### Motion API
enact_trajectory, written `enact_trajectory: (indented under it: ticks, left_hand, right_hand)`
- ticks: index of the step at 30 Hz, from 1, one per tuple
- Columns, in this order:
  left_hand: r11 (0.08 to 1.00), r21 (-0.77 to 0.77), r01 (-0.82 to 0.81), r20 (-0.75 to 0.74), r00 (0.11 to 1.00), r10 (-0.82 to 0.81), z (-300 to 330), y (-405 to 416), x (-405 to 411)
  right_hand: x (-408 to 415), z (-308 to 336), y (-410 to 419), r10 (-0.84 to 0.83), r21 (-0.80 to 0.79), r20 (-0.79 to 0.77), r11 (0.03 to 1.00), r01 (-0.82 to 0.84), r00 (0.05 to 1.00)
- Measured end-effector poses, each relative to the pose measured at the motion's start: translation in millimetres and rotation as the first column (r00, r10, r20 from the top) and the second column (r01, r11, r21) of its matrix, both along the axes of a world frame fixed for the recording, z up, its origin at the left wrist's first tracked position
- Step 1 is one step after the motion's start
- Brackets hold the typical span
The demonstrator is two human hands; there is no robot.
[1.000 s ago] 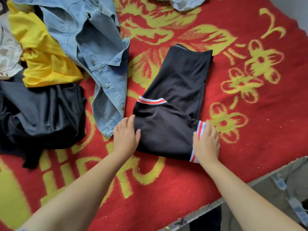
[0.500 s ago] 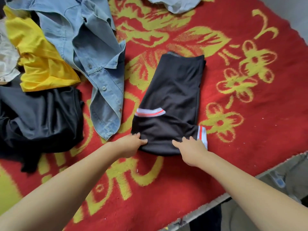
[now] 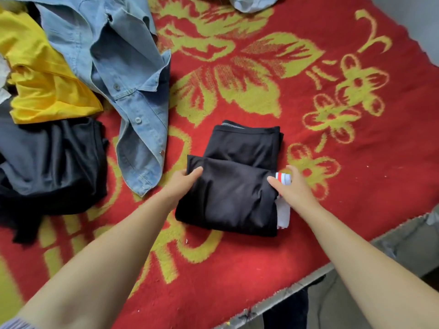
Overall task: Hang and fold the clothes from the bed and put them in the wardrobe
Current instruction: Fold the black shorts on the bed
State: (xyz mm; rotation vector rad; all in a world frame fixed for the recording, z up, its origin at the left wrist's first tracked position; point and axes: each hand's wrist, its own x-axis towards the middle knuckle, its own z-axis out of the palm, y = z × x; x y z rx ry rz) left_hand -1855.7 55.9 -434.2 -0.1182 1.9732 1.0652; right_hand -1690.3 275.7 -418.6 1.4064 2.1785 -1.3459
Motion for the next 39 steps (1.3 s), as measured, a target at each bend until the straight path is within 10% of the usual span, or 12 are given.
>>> enact_trajectory:
  ticks: [6, 13, 16, 18, 20, 24, 29, 34, 36, 39]
  left_hand:
    - [0.971, -0.23, 0.071, -0.493, 0.851, -0.179, -22, -12, 33]
    - [0.895, -0.446, 0.007, -0.577, 0.762, -0.294, -15, -13, 23]
    - [0.847, -0.448, 0.285, -0.779, 0.341, -0.526, -6, -27, 36]
    - [0.639, -0.565, 0.522, -0.752, -0.008, -0.659, -9, -38, 62]
    - [0.41, -0.676, 0.612, -0.6, -0.136, -0.788, -18, -44, 87]
    - [0.416, -0.762, 0.496, -0.387, 0.165, -0.907, -33, -42, 81]
    - [0.341, -0.748, 0.569, -0.33, 0.126, -0.935, -16, -44, 53]
    - [0.286, -0.593, 0.752, -0.364, 0.067, -0.929, 37, -52, 42]
    - [0.442, -0.506, 0.741, -0.547, 0.12, -0.828, 59, -38, 32]
    - [0.795, -0.305, 0.525, -0.69, 0.454, -0.564, 66, -4, 0]
  right_hand:
    - [20, -25, -21, -0.163, 0.176, -0.028, 0.971, 0.165, 0.986]
    - [24, -21, -28, -0.086, 0.39, -0.021, 0.917, 0.087, 0.996]
    - [38, -9, -48, 0.411, 0.679, 0.054, 0.653, -0.335, 0.91]
    - [53, -9, -73, 0.661, 0.666, 0.227, 0.431, -0.61, 0.715]
    - [65, -13, -90, 0.72, 0.451, 0.43, 0.352, -0.82, 0.545]
    - [53, -32, -77, 0.64, 0.396, 0.558, 0.354, -0.847, 0.528]
    - [28, -13, -59, 0.696, 0.302, 0.563, 0.329, -0.895, 0.446]
    - [10, 54, -24, 0.866, -0.162, 0.296, 0.461, -0.873, 0.403]
    - [-7, 74, 2, 0.842, -0.153, 0.218, 0.529, -0.835, 0.493]
    - [-36, 78, 38, 0.752, 0.048, 0.192, 0.635, -0.771, 0.631]
